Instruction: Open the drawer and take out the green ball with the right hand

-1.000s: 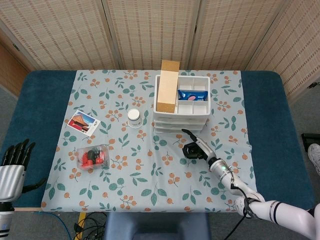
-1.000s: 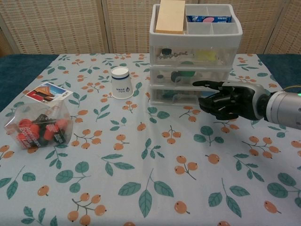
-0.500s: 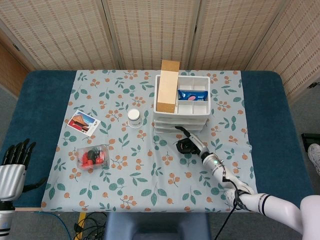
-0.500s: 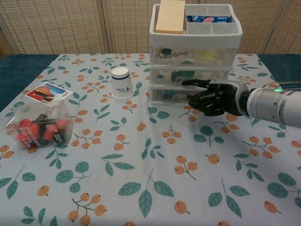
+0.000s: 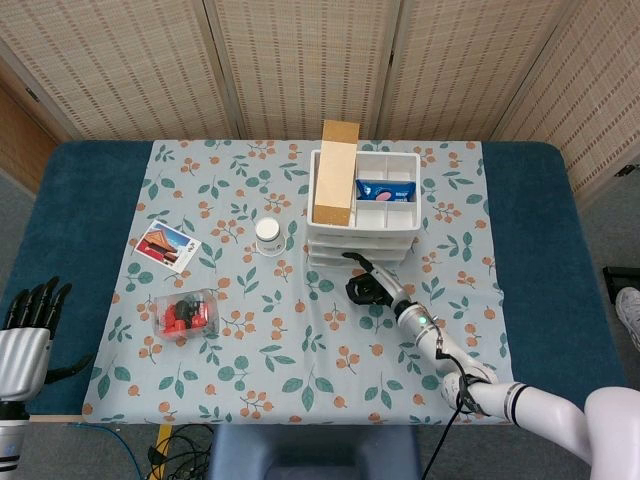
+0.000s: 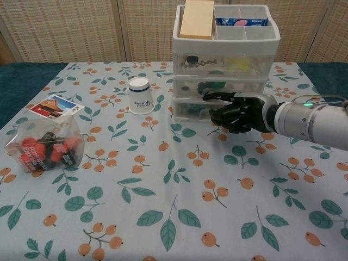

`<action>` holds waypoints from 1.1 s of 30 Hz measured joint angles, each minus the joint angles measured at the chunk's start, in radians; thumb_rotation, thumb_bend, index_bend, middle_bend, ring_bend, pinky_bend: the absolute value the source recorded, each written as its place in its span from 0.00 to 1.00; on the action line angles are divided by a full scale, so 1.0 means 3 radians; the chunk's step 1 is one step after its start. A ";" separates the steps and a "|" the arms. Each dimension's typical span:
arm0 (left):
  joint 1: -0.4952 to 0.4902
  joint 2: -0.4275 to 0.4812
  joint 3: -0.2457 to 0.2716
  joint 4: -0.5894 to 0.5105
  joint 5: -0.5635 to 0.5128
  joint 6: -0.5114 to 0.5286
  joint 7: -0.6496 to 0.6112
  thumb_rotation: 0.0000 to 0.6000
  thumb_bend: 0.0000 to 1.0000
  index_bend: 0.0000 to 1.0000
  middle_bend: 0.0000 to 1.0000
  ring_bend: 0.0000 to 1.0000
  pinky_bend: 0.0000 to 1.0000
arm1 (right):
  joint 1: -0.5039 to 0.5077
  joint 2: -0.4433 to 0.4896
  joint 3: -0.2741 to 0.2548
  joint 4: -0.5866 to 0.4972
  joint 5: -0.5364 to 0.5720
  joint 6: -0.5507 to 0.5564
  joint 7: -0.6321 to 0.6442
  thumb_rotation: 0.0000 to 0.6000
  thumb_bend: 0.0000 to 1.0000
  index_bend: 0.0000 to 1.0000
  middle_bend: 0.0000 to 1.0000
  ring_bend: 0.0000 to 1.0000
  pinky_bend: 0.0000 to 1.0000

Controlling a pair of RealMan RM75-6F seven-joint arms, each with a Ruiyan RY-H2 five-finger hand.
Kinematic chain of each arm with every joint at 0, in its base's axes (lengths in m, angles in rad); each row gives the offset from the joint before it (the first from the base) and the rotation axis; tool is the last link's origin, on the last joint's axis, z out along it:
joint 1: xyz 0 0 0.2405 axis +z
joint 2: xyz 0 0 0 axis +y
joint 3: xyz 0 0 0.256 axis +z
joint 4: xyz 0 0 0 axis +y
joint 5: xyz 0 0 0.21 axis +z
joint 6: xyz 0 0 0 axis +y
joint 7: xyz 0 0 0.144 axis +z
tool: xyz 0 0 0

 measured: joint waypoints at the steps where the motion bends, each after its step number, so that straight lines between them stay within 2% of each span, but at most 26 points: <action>1: 0.0000 0.0005 0.0000 -0.0004 -0.0003 -0.0001 0.0003 1.00 0.11 0.01 0.00 0.01 0.05 | 0.0002 -0.0009 0.0002 0.0015 -0.0007 -0.0002 0.0011 1.00 0.56 0.01 0.73 0.85 1.00; 19: -0.0012 0.0025 0.0019 -0.0070 -0.0011 -0.0037 0.0088 1.00 0.11 0.01 0.00 0.01 0.05 | -0.0003 -0.0092 0.0009 0.0171 -0.0197 0.0060 0.0220 1.00 0.58 0.23 0.73 0.85 1.00; 33: -0.0022 0.0006 0.0021 -0.0025 0.0002 -0.0044 0.0055 1.00 0.11 0.01 0.00 0.01 0.05 | -0.0086 -0.0031 -0.0119 0.0007 -0.0304 0.0158 0.0246 1.00 0.58 0.24 0.73 0.85 1.00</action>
